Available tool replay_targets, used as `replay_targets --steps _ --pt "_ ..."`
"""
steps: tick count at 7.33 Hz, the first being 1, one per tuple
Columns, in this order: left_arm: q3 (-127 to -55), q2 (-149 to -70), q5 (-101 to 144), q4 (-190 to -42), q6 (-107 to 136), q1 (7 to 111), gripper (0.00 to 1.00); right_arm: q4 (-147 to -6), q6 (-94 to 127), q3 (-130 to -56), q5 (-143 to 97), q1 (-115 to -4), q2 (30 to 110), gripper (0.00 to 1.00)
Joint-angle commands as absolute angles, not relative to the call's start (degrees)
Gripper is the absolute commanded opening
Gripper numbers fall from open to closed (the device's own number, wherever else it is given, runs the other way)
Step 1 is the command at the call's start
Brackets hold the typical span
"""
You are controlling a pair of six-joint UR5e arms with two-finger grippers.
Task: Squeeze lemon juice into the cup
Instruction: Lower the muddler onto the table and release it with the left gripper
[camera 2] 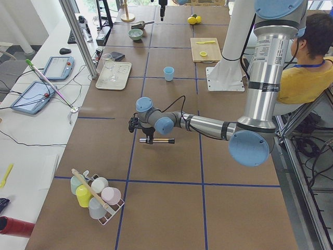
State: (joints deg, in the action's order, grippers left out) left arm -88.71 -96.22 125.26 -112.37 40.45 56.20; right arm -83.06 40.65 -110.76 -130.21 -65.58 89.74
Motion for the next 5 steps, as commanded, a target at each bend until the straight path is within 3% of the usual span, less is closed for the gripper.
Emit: replay_targets --steps 1,3,4,5 --pt "-88.0 -96.2 125.0 -112.6 40.5 56.2 0.00 -83.1 40.8 -110.9 -130.3 -65.6 89.7 1.00" --pt "-87.4 -96.2 125.0 -112.7 40.3 56.2 0.11 -83.1 40.9 -110.9 -130.3 -65.6 89.8 1.00" --pt "-87.2 -96.2 125.0 -112.7 40.1 56.2 0.45 -83.1 40.9 -110.9 -130.3 -65.6 89.7 1.00" --pt "-87.3 -96.3 125.0 -112.7 40.1 56.1 0.48 -83.1 41.0 -110.9 -130.3 -65.6 89.7 1.00"
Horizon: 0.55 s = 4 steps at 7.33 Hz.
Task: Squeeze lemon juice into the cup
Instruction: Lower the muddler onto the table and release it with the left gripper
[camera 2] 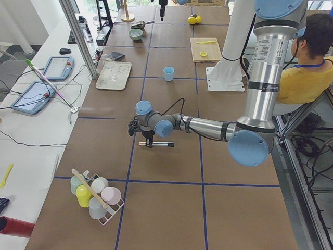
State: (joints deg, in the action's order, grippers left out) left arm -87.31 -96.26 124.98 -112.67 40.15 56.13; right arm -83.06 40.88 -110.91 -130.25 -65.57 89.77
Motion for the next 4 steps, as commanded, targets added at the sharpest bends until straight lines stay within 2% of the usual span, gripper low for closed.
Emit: replay_targets --steps 1,3,4 --pt "-86.9 -96.3 125.0 -112.8 40.0 56.2 0.60 -83.1 41.0 -110.9 -130.3 -65.6 89.7 1.00" --pt "-88.0 -96.6 125.0 -112.8 39.7 56.2 0.61 -83.1 40.5 -110.9 -130.3 -65.6 89.6 1.00" --pt "-90.8 -96.3 125.3 -112.8 38.6 58.4 0.61 -83.1 40.0 -110.8 -130.5 -65.6 89.4 1.00"
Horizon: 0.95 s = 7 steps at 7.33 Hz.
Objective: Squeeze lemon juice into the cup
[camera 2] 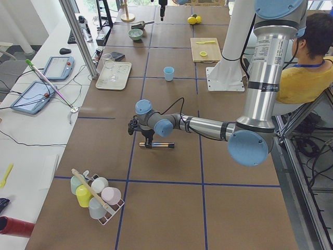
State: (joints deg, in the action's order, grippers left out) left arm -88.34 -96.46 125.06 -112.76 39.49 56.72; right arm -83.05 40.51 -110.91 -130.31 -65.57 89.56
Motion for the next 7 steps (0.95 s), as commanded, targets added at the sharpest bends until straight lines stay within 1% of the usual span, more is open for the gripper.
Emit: replay_targets --steps 1,3,4,5,6,7 --pt "-91.8 -96.4 126.3 -111.8 30.6 65.7 0.61 -83.6 36.1 -110.4 -130.4 -66.2 89.6 1.00" --pt "-91.1 -92.9 133.3 -111.2 12.8 76.9 0.62 -84.0 28.9 -106.7 -131.5 -71.9 89.9 1.00" --pt "-91.0 -91.6 134.2 -110.8 9.2 81.8 0.63 -86.1 22.3 -104.9 -132.3 -75.2 89.7 1.00" --pt "-91.0 -90.9 135.1 -107.9 5.0 87.2 0.86 -90.8 15.3 -104.3 -132.6 -78.6 89.6 1.00" --pt "-91.4 -91.1 135.8 -101.5 0.2 91.2 1.00 -95.5 9.3 -103.9 -132.9 -81.0 89.4 1.00" --pt "-93.8 -90.4 135.7 -94.2 -3.4 92.3 1.00 -97.0 4.9 -101.3 -134.2 -82.0 89.7 1.00"
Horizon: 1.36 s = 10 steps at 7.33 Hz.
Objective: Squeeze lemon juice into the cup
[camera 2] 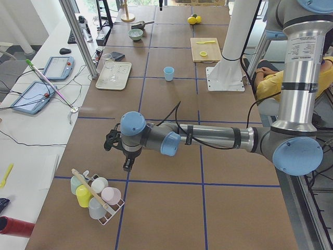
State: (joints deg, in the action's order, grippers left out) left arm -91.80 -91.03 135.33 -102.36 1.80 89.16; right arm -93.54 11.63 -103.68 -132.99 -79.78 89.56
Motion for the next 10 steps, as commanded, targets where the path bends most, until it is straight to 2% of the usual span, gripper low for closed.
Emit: replay_targets --steps 1,2,5,7,10 --pt "-94.4 -89.4 135.8 -93.2 -4.9 92.3 1.00 -96.8 4.3 -98.4 -137.3 -82.1 90.3 1.00" --pt "-94.7 -88.8 135.7 -93.3 -4.9 92.2 1.00 -96.8 1.6 -97.3 -140.2 -83.6 91.3 1.00" --pt "-94.5 -88.2 135.8 -93.9 2.2 91.1 1.00 -96.6 0.7 -100.2 -140.5 -84.9 93.3 1.00" --pt "-96.5 -88.2 135.7 -93.9 10.9 86.9 1.00 -96.6 0.7 -100.0 -139.8 -84.8 93.4 1.00" --pt "-97.2 -88.0 135.0 -92.9 1.2 86.9 1.00 -96.6 0.6 -100.0 -139.6 -84.8 93.5 1.00"
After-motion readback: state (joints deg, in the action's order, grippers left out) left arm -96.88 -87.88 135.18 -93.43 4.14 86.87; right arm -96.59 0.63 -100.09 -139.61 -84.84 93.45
